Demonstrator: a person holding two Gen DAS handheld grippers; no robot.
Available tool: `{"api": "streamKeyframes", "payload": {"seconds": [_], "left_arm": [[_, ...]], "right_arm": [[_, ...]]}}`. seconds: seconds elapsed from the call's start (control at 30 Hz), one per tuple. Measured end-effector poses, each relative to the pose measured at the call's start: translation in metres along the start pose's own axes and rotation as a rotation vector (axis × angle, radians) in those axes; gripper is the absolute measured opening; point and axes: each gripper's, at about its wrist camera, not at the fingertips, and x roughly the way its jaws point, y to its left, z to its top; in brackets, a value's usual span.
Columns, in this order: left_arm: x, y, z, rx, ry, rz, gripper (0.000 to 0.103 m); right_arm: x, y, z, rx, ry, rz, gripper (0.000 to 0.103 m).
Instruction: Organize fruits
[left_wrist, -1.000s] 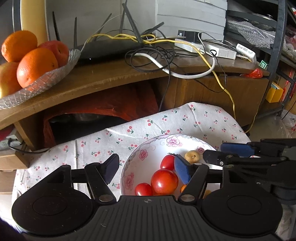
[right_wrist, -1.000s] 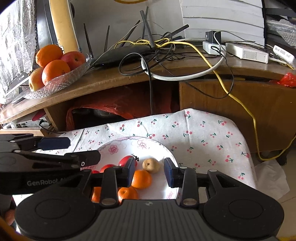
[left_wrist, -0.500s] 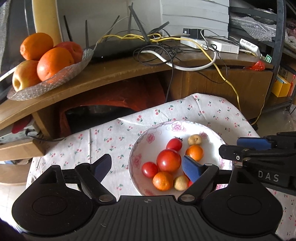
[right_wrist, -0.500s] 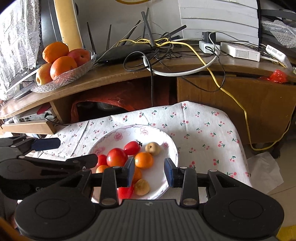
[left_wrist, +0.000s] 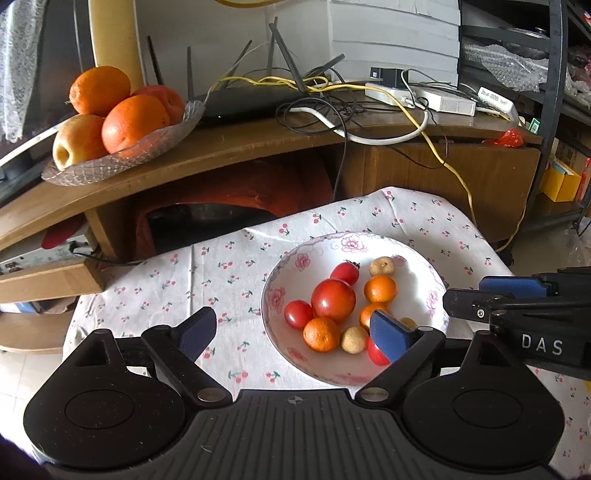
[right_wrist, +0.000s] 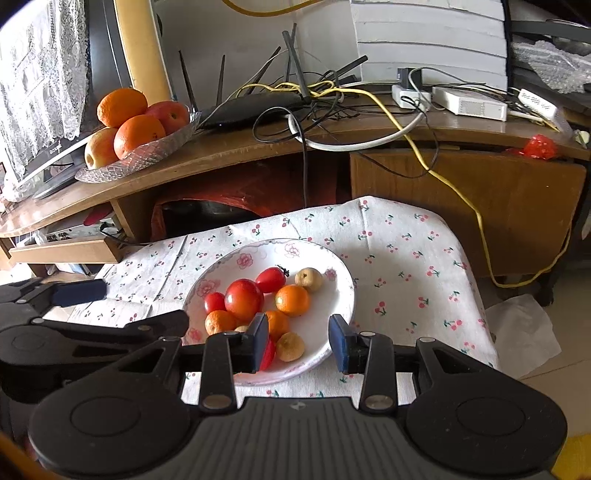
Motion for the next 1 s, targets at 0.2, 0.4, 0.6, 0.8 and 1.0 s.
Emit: {"api": "streamKeyframes", "payload": {"seconds": [0.2,0.4,0.6,0.8,1.0], "left_arm": [[-0.016,-0.002,-0.009,-0.005,-0.021,0.002,0.103],[-0.028,-0.004,-0.017,-0.008,-0.021,-0.005,0.103],[-0.037,-0.003,-0.029,-0.037,0.005,-0.043,0.103],[-0.042,-0.001,-0.044,-0.069,0.04,-0.059,0.103],[-0.048,-0.004,-0.06,-0.059,0.074,-0.039,0.103]], "right_arm": [[-0.015,0.001,-0.01,0.003,0.001,0.003,0.038],[-0.031,0.003,-0.018,0.013,-0.007,0.007,0.038],[-0.044,0.006,-0.032,0.021,0.002,0.009,0.038],[-0.056,0.009,-0.044,0.024,0.011,0.012,0.039],[-0.062,0.014,-0.059,0.023,0.04,0.007,0.039]]}}
